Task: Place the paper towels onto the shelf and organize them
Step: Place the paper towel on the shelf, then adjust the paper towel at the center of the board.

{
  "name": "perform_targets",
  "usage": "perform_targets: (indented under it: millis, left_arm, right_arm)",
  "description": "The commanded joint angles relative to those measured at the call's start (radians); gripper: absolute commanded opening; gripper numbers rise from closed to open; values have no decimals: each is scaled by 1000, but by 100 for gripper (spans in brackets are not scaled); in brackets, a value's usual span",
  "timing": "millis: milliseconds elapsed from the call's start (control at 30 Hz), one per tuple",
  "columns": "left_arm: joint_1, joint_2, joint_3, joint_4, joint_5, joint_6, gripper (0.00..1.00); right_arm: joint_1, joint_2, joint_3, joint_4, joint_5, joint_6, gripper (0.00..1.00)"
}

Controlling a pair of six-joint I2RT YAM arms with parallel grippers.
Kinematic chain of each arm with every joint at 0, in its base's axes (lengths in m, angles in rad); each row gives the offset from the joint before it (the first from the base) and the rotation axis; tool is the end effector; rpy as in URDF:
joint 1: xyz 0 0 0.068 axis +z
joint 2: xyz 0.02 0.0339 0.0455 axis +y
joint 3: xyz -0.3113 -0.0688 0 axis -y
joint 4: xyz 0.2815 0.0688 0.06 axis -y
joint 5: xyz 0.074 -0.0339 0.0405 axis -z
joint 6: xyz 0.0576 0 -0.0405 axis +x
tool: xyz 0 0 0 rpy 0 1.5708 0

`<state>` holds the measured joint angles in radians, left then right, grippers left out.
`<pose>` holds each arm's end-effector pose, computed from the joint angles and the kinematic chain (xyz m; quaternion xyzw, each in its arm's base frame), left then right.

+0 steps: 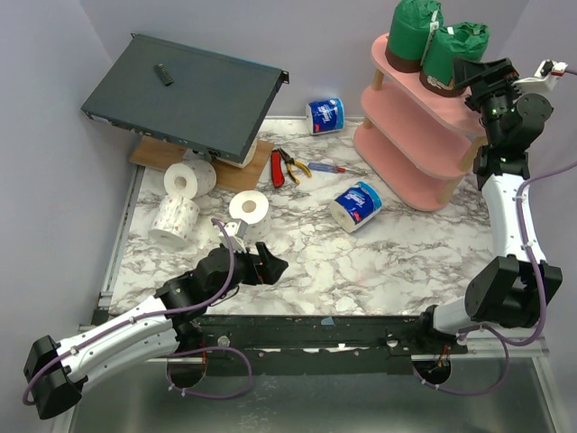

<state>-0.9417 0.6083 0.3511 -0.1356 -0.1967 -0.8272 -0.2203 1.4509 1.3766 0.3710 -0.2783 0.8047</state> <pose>0.1107 -0.1329 0.2279 -0.0071 0.8292 -0.3759 0.4135 0.3857 -0.0701 0.4993 0.1917 0.5681 0.3083 0.7386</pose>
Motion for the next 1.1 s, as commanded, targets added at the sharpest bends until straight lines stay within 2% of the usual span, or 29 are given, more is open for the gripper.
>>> perform_targets:
  millis: [0, 200, 467, 800, 967, 1067]
  left_arm:
    - [4, -14, -14, 9, 17, -8, 95]
    - [5, -38, -17, -8, 13, -15, 95]
    - [4, -94, -25, -42, -3, -27, 95]
    - [4, -94, -5, -70, -9, -49, 95]
    - [4, -63, 40, -126, -38, -49, 94]
    - [4, -70, 61, -175, -75, -48, 94]
  right_arm:
    - [10, -41, -15, -8, -21, 7, 100]
    - [9, -76, 6, -57, 43, -6, 100]
    - [29, -216, 39, -164, 129, -38, 100]
    - [218, -409, 35, -330, 91, -171, 100]
    - [355, -486, -65, -418, 49, -194, 100]
    - [490, -498, -136, -469, 88, -232, 100]
